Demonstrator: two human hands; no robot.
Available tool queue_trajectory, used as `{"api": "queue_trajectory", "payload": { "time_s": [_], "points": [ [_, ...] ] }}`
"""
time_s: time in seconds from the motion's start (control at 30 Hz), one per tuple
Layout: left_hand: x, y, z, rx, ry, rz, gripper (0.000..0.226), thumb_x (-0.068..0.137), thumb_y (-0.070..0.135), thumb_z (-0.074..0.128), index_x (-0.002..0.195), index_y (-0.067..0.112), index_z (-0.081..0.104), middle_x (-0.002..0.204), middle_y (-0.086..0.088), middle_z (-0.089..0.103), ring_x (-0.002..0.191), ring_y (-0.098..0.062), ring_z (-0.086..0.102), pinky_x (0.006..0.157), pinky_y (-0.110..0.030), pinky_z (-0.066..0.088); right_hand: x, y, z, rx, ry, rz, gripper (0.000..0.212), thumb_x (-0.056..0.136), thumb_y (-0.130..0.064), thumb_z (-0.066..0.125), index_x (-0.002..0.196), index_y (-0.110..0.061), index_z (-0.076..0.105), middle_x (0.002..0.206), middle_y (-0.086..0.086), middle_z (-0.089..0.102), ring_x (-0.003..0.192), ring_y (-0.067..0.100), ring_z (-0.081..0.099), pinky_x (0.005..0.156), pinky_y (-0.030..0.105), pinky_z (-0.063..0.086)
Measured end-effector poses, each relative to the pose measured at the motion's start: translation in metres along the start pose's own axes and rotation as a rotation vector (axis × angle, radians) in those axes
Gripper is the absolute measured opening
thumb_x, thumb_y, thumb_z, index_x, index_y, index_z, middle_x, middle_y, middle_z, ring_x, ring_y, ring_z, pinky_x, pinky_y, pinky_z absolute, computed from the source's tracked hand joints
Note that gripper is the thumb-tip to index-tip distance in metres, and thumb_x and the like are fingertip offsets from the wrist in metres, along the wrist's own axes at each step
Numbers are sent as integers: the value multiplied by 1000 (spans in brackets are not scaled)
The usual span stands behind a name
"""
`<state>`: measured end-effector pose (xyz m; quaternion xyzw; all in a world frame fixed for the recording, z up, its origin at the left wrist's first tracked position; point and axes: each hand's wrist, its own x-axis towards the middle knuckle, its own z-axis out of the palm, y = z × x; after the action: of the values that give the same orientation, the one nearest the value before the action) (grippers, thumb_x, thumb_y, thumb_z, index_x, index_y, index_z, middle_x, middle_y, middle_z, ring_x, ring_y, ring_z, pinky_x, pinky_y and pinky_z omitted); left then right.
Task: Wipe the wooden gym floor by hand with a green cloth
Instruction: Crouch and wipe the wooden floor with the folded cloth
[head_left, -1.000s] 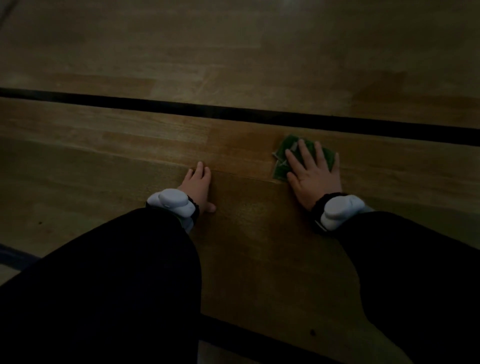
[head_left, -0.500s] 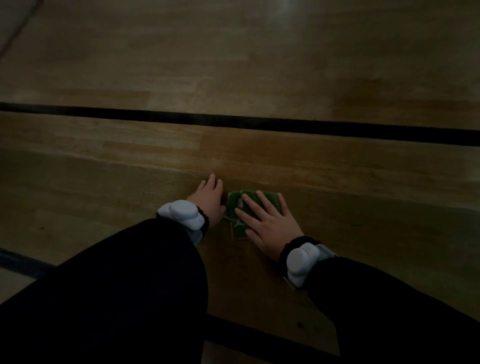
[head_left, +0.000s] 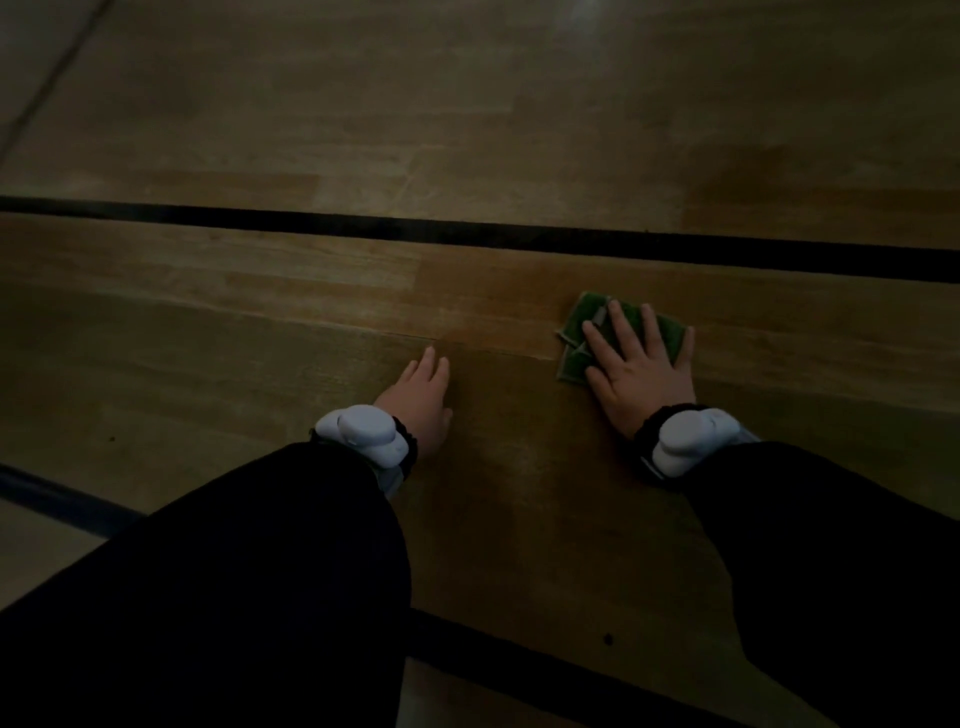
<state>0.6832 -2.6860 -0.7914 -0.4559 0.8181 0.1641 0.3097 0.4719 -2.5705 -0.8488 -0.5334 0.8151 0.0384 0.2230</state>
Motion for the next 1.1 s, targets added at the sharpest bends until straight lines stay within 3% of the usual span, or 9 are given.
{"api": "queue_trajectory", "payload": {
  "time_s": [0.33, 0.6, 0.73, 0.87, 1.1],
  "points": [
    [-3, 7, 4, -41, 41, 16, 68, 99, 8, 40, 152, 12, -2, 160, -6, -10, 148, -24, 0, 120, -39, 16, -30, -69, 24, -87, -58, -283, 56, 99, -52, 19, 149, -42, -7, 158, -6, -20, 145, 27, -20, 108, 63, -15],
    [-3, 4, -2, -75, 27, 14, 71, 96, 0, 38, 152, 12, -4, 159, -5, -13, 148, -23, -3, 121, -37, 13, -72, -118, 46, -143, -211, -789, 54, 101, -43, 27, 152, -37, 7, 160, -6, -12, 145, 25, -20, 100, 56, -25],
    [-5, -2, 4, -77, 34, 14, 71, 96, 0, 38, 152, 12, -4, 159, -4, -13, 148, -22, -2, 121, -36, 13, -67, -117, 54, -140, -207, -894, 53, 101, -44, 28, 151, -39, 10, 160, -9, -10, 145, 22, -20, 101, 52, -27],
    [-7, -16, 10, -99, 29, -1, 72, 96, 0, 40, 152, 11, -4, 159, -5, -13, 148, -22, -3, 121, -36, 13, -51, -113, 48, -157, -199, -849, 53, 101, -46, 28, 150, -42, 8, 159, -10, -10, 145, 21, -18, 108, 55, -21],
    [-18, -58, 21, -151, 71, -72, 73, 94, -3, 42, 152, 12, -1, 160, -5, -10, 148, -22, 1, 120, -35, 13, 13, -87, 12, -129, -89, -407, 54, 100, -50, 18, 148, -45, -7, 158, -11, -20, 145, 22, -19, 110, 61, -14]
  ]
}}
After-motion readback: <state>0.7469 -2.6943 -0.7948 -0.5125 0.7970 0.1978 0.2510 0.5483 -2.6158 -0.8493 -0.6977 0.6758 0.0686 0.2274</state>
